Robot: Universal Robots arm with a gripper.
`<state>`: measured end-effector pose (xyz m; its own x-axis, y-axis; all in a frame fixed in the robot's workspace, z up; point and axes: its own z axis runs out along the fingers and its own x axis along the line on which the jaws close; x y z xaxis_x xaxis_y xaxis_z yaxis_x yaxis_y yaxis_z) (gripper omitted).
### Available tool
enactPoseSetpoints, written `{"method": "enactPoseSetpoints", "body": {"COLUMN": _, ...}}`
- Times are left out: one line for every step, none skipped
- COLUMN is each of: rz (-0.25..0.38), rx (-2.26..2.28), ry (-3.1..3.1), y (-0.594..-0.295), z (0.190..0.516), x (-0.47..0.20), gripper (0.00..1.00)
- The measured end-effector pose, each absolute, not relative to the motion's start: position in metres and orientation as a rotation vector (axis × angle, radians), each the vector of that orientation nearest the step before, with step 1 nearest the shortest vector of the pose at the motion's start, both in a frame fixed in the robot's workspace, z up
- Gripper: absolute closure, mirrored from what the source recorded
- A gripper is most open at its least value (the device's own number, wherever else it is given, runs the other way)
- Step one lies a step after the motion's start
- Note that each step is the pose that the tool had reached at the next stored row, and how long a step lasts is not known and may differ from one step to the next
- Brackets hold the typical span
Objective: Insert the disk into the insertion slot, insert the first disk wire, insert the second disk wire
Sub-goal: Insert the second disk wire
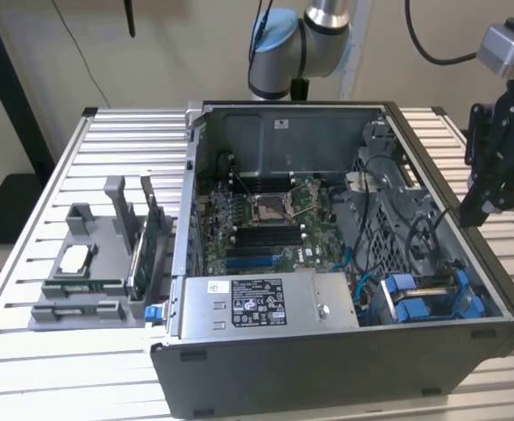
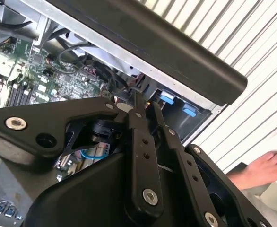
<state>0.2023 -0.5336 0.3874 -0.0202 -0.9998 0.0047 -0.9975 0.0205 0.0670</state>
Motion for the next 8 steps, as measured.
{"method": "enactPoseSetpoints", "body": {"rz": -0.069, "rx": 2.163, "ry": -2.208, "y": -0.5336, "z": 0.3871, "x": 0.2023, "gripper": 0.76}}
{"method": "enactPoseSetpoints", "body": {"rz": -0.069, "rx": 2.163, "ry": -2.208, "y": -0.5336, "z": 0.3869, "x": 0.2023, "gripper": 0.76}}
{"method": "enactPoseSetpoints", "body": {"rz": -0.07, "rx": 2.163, "ry": -2.208, "y": -0.5336, "z": 0.3867, "x": 0.2023, "gripper": 0.76}}
{"method": "enactPoseSetpoints", "body": {"rz": -0.07, "rx": 2.164, "ry": -2.208, "y": -0.5336, "z": 0.3864, "x": 0.2023, "gripper": 0.76}}
{"method": "enactPoseSetpoints", "body": {"rz": -0.07, "rx": 2.164, "ry": -2.208, "y": -0.5336, "z": 0.3863, "x": 0.2023, "gripper": 0.79}}
{"method": "enactPoseSetpoints", "body": {"rz": -0.07, "rx": 2.164, "ry": -2.208, "y": -0.5336, "z": 0.3863, "x": 0.2023, "gripper": 0.79}}
{"method": "enactPoseSetpoints", "body": {"rz": -0.071, "rx": 2.164, "ry": -2.208, "y": -0.5336, "z": 0.3862, "x": 0.2023, "gripper": 0.84}}
{"method": "enactPoseSetpoints", "body": {"rz": -0.071, "rx": 2.164, "ry": -2.208, "y": -0.5336, "z": 0.3861, "x": 0.2023, "gripper": 0.84}}
